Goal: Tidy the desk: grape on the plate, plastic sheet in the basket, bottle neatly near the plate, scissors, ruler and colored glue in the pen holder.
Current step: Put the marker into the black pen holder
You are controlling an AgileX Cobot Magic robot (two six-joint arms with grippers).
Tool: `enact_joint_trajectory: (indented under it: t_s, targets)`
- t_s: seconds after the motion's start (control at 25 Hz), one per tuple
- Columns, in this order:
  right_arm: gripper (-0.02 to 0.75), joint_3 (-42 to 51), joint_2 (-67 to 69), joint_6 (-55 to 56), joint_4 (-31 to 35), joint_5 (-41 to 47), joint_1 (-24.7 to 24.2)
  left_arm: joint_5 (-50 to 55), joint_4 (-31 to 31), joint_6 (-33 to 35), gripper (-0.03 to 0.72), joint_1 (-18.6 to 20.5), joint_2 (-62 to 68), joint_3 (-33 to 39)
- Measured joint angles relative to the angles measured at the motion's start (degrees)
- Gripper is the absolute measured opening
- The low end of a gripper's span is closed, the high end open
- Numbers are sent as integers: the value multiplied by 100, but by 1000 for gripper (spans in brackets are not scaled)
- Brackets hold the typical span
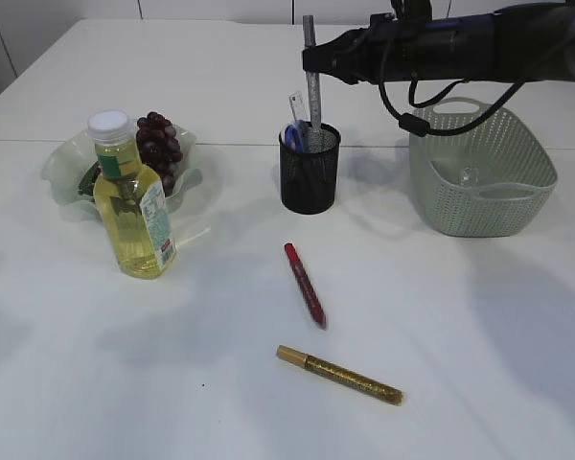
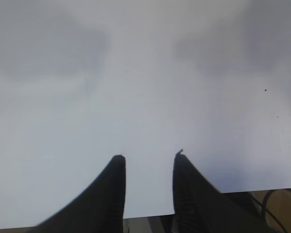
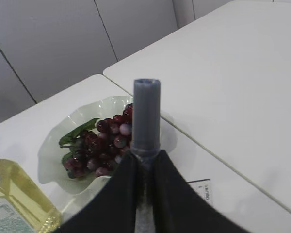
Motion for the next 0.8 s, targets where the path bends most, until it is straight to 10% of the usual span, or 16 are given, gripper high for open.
enact_joint_trajectory:
  t_s: [0.6,0.8]
  targets:
    - [77,-73,761,-2325,1122,-262,0,-35,-12,0,246,0,0,0]
    - [218,-73,850,-2328,1122,-290,0,-68,-12,0,246,0,0,0]
